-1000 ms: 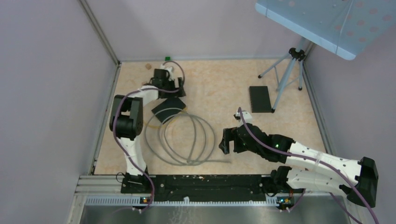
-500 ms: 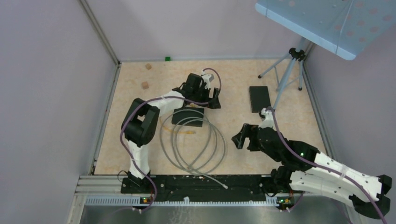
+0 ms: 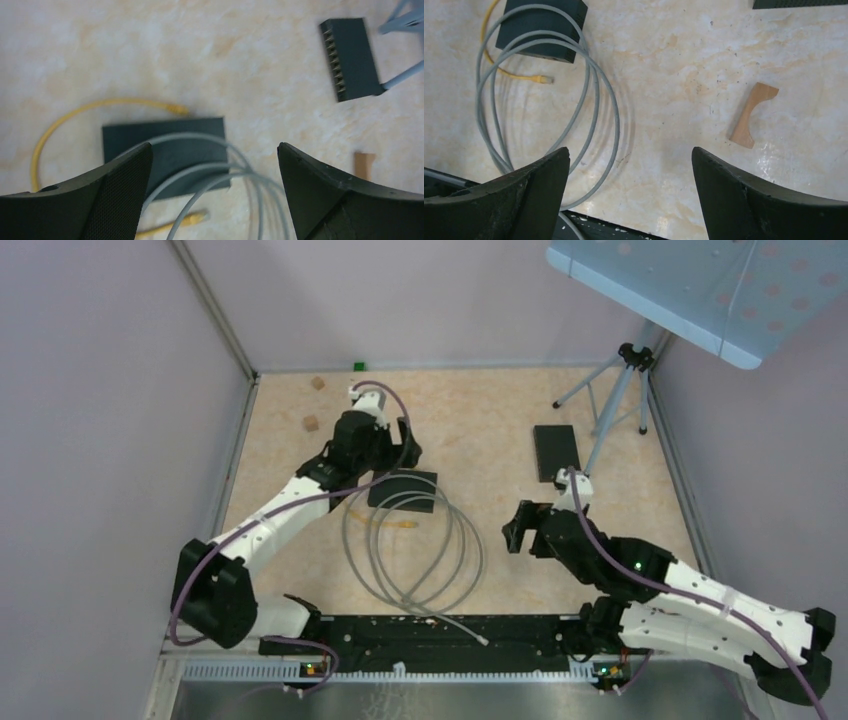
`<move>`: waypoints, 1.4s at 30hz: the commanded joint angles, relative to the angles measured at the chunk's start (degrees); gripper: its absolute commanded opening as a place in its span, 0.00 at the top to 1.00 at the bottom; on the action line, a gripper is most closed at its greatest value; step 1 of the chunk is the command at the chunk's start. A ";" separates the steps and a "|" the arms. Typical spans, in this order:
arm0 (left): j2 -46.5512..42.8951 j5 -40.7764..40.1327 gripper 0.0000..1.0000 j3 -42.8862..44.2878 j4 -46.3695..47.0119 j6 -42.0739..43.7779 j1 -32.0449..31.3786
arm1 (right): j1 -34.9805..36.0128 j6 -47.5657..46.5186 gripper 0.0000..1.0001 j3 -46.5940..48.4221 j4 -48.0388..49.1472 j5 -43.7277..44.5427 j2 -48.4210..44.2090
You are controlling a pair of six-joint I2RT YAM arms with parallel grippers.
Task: Insert the plug into the switch port
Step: Adjust the switch port at the center of the board.
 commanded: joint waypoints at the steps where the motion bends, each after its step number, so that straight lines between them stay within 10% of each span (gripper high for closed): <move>1: -8.79 -7.32 0.01 -11.63 -3.05 -4.80 3.23 | -0.35 -7.57 0.10 7.60 2.17 0.11 10.37; 8: -15.14 6.97 0.01 -22.44 1.66 -4.91 18.95 | -5.40 -11.23 0.10 10.20 10.62 -12.73 20.14; 42: -0.05 20.77 0.01 -26.98 14.23 3.85 19.40 | -8.91 -15.50 0.11 5.97 14.81 -30.01 20.00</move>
